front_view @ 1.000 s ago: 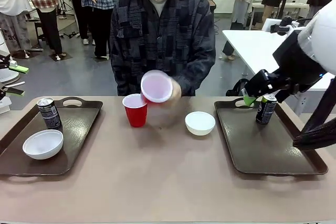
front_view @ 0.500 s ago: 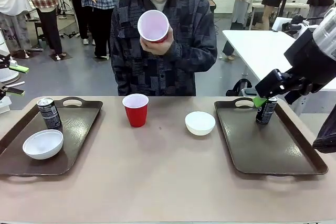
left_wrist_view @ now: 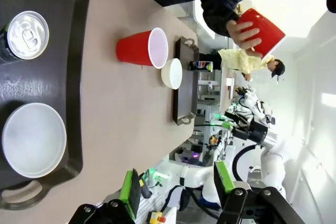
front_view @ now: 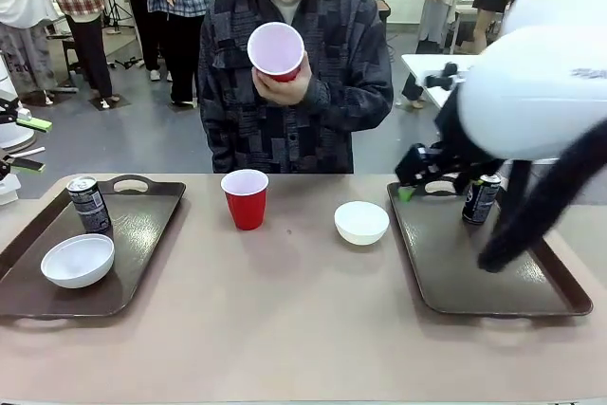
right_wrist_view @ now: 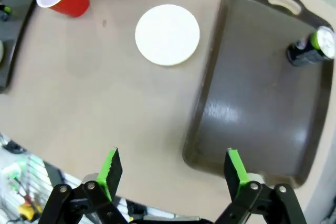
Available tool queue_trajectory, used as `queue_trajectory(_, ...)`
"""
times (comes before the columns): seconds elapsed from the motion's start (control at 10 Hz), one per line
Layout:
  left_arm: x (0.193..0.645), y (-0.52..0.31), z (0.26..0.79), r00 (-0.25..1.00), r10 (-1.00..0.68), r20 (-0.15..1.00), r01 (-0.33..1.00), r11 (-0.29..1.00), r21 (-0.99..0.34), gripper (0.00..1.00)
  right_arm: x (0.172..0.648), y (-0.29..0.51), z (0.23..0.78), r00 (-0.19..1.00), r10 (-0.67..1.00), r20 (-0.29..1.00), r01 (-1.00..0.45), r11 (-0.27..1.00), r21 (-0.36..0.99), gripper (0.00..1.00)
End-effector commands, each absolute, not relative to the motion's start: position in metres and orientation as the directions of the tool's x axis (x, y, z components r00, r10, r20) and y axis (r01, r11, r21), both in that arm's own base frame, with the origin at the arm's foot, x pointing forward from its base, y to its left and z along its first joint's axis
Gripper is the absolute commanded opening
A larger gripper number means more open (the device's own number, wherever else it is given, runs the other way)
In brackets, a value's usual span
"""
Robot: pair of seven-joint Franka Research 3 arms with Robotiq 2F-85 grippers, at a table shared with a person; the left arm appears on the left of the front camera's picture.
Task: Prepare tableware on both trays.
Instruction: Pick up a Picnic Bowl from the table and place it on a Handle tray.
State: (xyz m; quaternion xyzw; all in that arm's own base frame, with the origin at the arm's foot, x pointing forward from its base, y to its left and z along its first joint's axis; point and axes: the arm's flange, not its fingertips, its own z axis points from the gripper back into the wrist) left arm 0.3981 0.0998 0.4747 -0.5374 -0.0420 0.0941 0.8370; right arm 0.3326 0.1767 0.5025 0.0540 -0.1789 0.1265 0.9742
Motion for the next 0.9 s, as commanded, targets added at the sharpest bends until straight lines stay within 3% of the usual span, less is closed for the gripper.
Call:
queue_trajectory(0.0,0.400,0.101,0.478,0.978,0.204,-0.036,-0.114,0.384,-0.916,0.75,0.364,0.194,0.506,0.910,0.178,0.374,-0.200,0.980,0.020,1.00)
queue_trajectory(0.3,0.400,0.101,0.478,0.978,0.204,-0.036,-0.114,0.384,-0.916,0.75,0.367,0.196,0.504,0.903,0.149,0.402,-0.190,0.980,0.064,1.00)
queue_trajectory(0.4,0.400,0.101,0.478,0.978,0.204,-0.036,-0.114,0.384,-0.916,0.75,0.314,0.179,0.521,0.910,0.199,0.363,-0.261,0.956,0.131,1.00)
queue_trajectory(0.5,0.400,0.101,0.478,0.978,0.204,-0.036,-0.114,0.384,-0.916,0.75,0.241,0.152,0.540,0.878,0.291,0.379,-0.354,0.929,0.106,1.00)
queue_trajectory(0.6,0.400,0.101,0.478,0.978,0.204,-0.036,-0.114,0.384,-0.916,0.75,0.211,0.129,0.553,0.857,0.277,0.435,-0.354,0.929,0.106,1.00)
queue_trajectory(0.8,0.400,0.101,0.478,0.978,0.204,-0.036,-0.114,0.384,-0.916,0.75,0.216,0.118,0.548,0.885,0.233,0.403,-0.295,0.951,0.097,1.00)
